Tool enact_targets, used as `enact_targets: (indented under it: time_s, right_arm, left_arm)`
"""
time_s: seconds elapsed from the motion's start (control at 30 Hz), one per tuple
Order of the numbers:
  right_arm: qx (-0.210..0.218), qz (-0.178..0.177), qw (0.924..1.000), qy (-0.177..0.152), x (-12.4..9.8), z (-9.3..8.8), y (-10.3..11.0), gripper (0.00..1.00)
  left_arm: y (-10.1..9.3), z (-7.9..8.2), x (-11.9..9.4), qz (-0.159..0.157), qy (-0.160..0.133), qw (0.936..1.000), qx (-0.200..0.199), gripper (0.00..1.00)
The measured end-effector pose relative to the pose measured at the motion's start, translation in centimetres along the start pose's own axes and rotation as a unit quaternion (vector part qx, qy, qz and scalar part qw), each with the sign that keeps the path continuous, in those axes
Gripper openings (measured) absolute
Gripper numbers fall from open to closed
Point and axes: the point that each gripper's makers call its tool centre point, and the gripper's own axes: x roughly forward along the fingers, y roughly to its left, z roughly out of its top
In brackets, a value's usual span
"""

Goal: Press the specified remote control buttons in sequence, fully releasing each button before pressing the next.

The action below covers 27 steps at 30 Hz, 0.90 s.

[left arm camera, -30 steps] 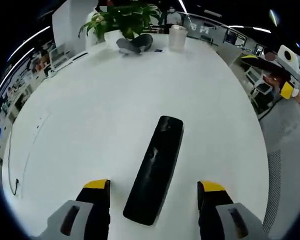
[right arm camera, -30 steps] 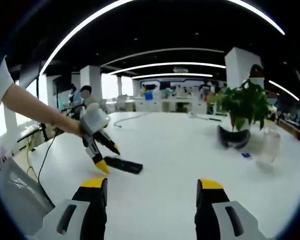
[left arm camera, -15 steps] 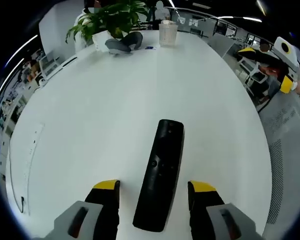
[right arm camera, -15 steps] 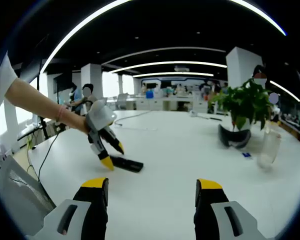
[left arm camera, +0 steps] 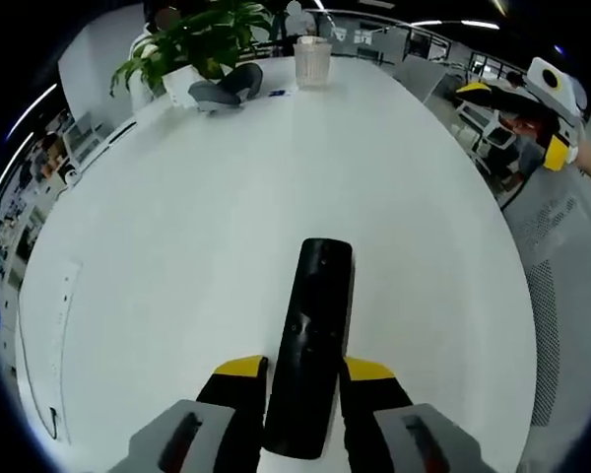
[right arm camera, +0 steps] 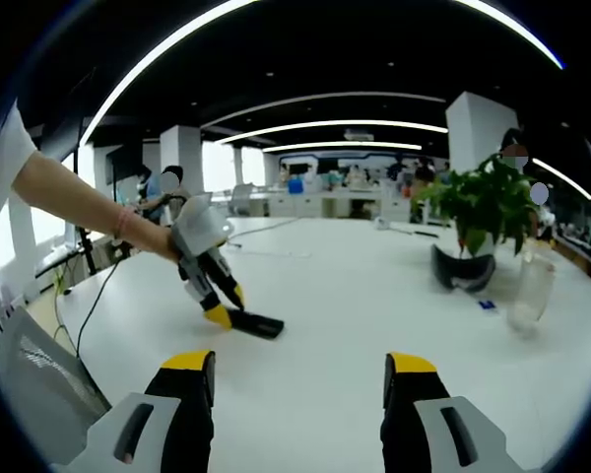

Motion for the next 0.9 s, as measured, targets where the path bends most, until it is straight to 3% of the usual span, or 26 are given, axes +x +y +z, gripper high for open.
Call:
enact_targets:
  time_s: [0.9]
  right_arm:
    - [0.000, 0.003, 1.0000, -0.001, 0.1, 0.1, 0.1, 0.67]
  left_arm:
    - [-1.5, -0.6, -0.3, -0.009, 0.012, 0.9998, 0.014, 0.24]
